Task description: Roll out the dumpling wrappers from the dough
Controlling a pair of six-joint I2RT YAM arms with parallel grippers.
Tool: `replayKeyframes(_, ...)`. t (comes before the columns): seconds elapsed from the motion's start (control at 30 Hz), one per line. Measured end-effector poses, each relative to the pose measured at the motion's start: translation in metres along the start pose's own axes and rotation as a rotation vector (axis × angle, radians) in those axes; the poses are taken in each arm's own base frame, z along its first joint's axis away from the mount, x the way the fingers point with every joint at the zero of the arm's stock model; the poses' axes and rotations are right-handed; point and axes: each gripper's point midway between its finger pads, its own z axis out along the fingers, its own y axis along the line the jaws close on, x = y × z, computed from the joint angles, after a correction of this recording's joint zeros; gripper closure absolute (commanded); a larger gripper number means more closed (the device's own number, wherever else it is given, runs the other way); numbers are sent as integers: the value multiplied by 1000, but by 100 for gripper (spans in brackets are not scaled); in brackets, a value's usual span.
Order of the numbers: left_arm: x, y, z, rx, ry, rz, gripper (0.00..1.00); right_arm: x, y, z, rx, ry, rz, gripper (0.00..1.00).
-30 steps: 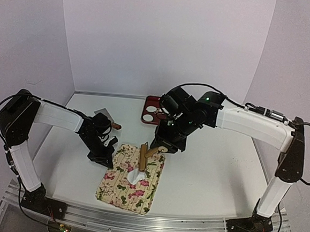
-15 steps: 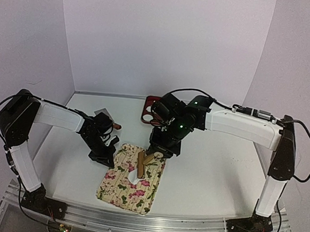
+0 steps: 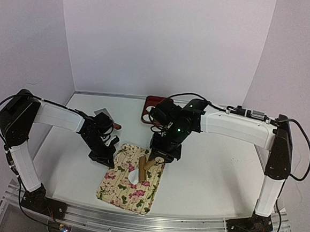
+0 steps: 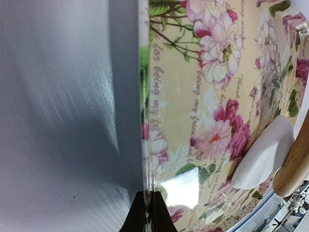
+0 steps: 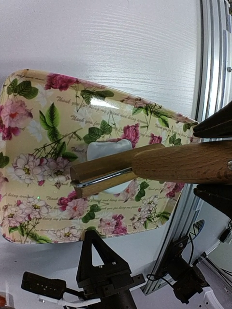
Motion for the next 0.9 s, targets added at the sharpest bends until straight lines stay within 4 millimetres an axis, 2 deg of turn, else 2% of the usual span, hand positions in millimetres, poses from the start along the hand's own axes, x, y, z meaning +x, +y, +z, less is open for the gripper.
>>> replayKeyframes(0.4,0,1,1,-7,2,1,100,0,-10,4,68,6,18,100)
replayKeyframes(0.9,0,1,2,-13,0,3,100,-3,-3,15,71,27,19,100)
